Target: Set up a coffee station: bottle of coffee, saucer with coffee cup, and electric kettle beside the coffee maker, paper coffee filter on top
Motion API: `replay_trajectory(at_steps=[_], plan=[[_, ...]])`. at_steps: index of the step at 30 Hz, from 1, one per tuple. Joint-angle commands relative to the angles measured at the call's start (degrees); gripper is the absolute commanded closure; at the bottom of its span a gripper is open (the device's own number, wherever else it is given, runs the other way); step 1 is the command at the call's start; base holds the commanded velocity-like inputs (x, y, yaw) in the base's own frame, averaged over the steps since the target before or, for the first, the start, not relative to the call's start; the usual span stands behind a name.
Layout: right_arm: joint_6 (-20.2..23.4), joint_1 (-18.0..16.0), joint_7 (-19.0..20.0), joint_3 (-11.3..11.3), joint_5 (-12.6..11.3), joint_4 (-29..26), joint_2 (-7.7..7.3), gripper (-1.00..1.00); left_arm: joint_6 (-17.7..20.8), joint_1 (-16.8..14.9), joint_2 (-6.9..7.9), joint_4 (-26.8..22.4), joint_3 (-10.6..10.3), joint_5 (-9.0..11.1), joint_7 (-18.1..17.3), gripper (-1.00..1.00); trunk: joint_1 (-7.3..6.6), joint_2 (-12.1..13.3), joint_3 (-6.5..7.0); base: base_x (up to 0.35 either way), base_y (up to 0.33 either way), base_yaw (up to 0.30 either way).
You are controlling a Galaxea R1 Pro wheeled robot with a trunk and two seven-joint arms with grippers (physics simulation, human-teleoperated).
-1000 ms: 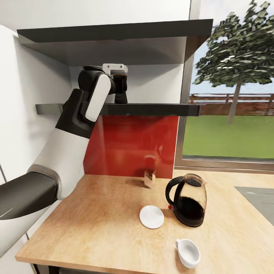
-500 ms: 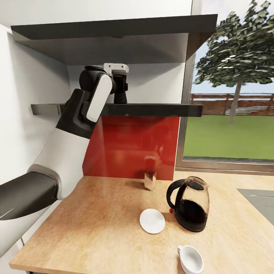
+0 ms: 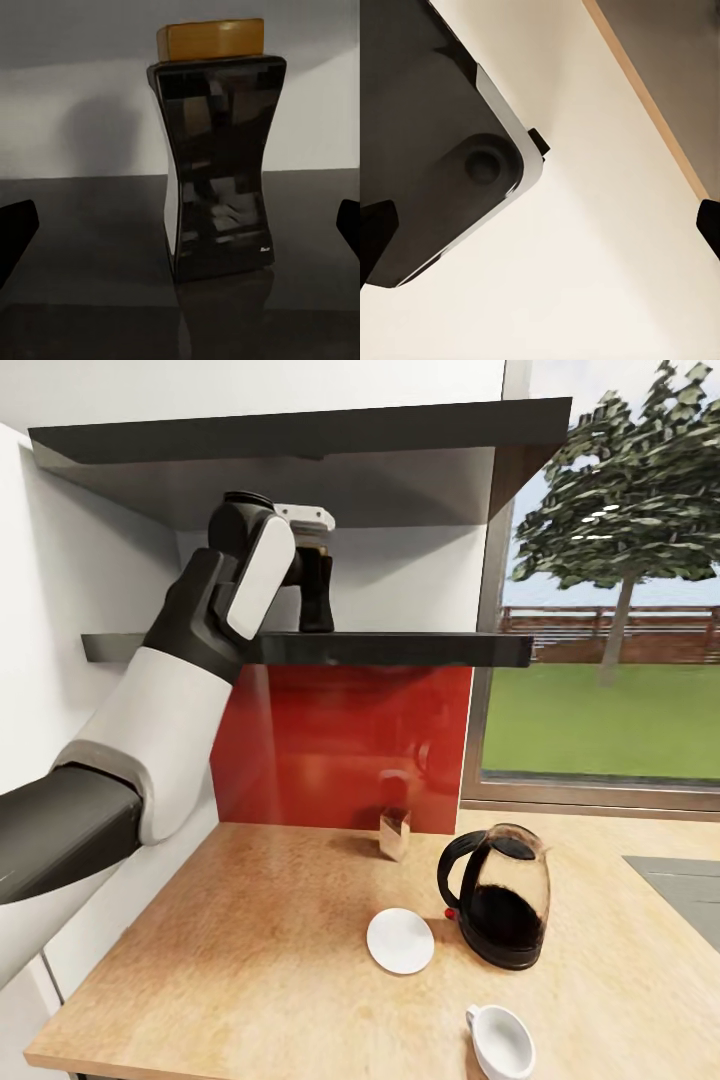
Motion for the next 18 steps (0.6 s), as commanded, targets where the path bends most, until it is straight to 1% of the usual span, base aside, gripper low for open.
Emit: replay_trajectory(at_steps=[1,8,12,18], plan=[[-0.35,-0.11,0.06,-0.01,0.11,0.16,0.00,-1.00,0.09,-0.15,0.00,-0.02,-0.06,0.57,0.53,-1.00,0.02,-0.08,-0.11,0.000,0.000,0.000],[-0.35,-0.09,0.06,-0.01,0.11,0.16,0.00,-1.00,0.07,-0.40,0.00,-0.66,0.02,0.72,0.48,-1.00,0.02,-0.08,-0.11,0.000,0.000,0.000],[-0.35,-0.09,0.06,-0.01,0.11,0.16,0.00,-1.00,0.06,-0.43,0.00,-1.88,0.16,0.77,0.42,-1.00,0.02,-0.08,-0.11,0.010,-0.003,0.000],[-0.35,-0.09,0.06,-0.01,0.11,0.16,0.00,-1.00,0.06,-0.44,0.00,-2.33,0.37,0.78,0.41,-1.00,0.02,-0.08,-0.11,0.093,-0.060,0.000]])
